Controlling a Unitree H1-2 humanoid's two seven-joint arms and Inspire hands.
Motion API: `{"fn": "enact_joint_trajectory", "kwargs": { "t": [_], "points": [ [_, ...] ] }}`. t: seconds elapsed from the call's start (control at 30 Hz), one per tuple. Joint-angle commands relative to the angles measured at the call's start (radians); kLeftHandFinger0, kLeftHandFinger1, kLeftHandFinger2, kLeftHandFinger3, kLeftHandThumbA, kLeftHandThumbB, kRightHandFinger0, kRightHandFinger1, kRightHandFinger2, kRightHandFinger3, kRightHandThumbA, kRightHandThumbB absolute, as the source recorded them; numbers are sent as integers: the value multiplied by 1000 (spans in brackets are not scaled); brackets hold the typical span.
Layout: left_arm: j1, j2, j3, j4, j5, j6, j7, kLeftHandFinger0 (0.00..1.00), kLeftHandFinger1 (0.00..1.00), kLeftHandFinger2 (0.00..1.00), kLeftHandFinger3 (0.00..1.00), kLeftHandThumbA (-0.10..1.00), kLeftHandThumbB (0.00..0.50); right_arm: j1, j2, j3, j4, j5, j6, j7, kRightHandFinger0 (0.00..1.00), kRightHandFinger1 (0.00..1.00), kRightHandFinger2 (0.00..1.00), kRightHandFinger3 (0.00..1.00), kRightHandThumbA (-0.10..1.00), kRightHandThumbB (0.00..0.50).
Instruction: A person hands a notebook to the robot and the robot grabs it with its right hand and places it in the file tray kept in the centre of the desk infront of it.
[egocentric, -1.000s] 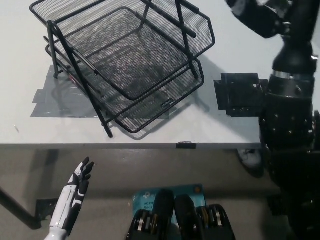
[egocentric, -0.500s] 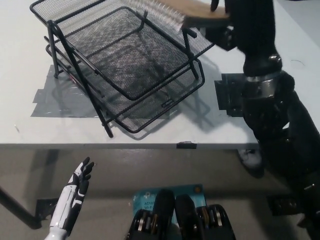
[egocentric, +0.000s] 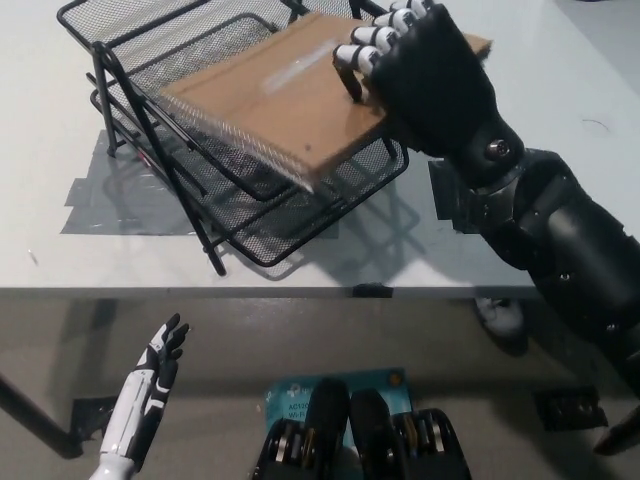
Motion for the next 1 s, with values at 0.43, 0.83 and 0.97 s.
{"fn": "enact_joint_trajectory", "kwargs": {
  "t": [0.43, 0.83, 0.97],
  "points": [
    [-18, 20, -14, -10, -4, -47, -11, 1000, 1000, 1000, 1000, 1000, 402, -167, -20, 75, -6, -210, -65, -156, 0, 0, 0, 0, 1000, 1],
    [-20, 28, -21, 2, -18, -74, -18, 1000, 1000, 1000, 1000, 1000, 384, -229, 36, 44, 129, -170, -48, -176, 0, 0, 0, 0, 969, 0],
    [-26, 29, -22, 12, -18, -80, -16, 1000, 1000, 1000, 1000, 1000, 371, -268, 62, 8, 225, -124, -60, -218, 0, 0, 29, 30, 888, 0]
  ]
}}
